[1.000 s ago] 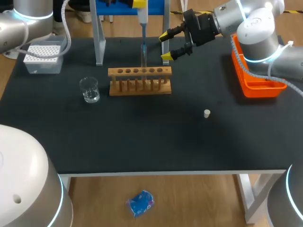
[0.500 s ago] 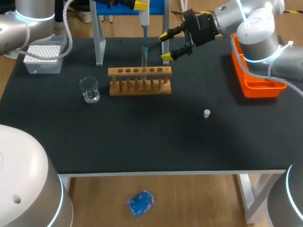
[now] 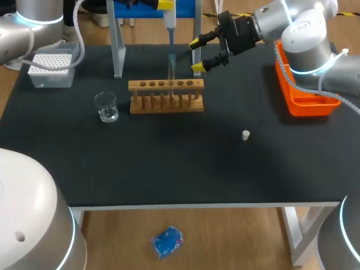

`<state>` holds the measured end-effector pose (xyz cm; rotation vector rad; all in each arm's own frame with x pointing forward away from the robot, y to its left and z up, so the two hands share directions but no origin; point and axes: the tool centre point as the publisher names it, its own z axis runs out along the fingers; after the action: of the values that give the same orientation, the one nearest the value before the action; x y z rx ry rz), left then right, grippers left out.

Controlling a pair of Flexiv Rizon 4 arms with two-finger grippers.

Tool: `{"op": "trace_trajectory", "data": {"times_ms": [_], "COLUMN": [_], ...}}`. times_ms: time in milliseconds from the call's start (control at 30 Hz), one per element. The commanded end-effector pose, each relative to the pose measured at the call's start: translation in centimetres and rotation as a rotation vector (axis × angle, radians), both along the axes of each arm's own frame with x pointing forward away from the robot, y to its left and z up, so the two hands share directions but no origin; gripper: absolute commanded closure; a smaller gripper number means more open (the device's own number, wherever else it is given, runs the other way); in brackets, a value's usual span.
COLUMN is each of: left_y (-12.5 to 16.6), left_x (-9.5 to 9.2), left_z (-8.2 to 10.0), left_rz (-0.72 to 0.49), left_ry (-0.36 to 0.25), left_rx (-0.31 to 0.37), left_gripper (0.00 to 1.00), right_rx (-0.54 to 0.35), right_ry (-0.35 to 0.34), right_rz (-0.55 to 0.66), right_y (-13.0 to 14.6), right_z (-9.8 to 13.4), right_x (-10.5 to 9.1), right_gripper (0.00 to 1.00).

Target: Invert the test tube, pick up the pipette, mount the tip to pipette, aspirate from beaker and dispense into the tube, eject the tip, return the pipette, and cap with the stopper.

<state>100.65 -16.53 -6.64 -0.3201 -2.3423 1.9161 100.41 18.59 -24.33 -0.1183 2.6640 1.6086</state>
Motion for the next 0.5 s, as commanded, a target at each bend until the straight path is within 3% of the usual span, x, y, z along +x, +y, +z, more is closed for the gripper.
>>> {"op": "trace_trajectory", "data": {"times_ms": [33, 500], "left_y": [0.13, 0.32], "left_x": [-0.04, 0.68], "left_z": [0.68, 1.08], "left_rz": [-0.002, -0.006], "left_ry": [-0.006, -0.014], "left_rx": [0.011, 0.025], "left_gripper": [1.00, 1.00], "right_rx": [0.001, 0.001], "right_ry": [-0.001, -0.001], "right_rz": [0.000, 0.000], "right_y": [-0.04, -0.04], "right_z": [-0.04, -0.04], "right_x": [0.00, 0.00], "right_gripper": [0.00, 0.00]}}
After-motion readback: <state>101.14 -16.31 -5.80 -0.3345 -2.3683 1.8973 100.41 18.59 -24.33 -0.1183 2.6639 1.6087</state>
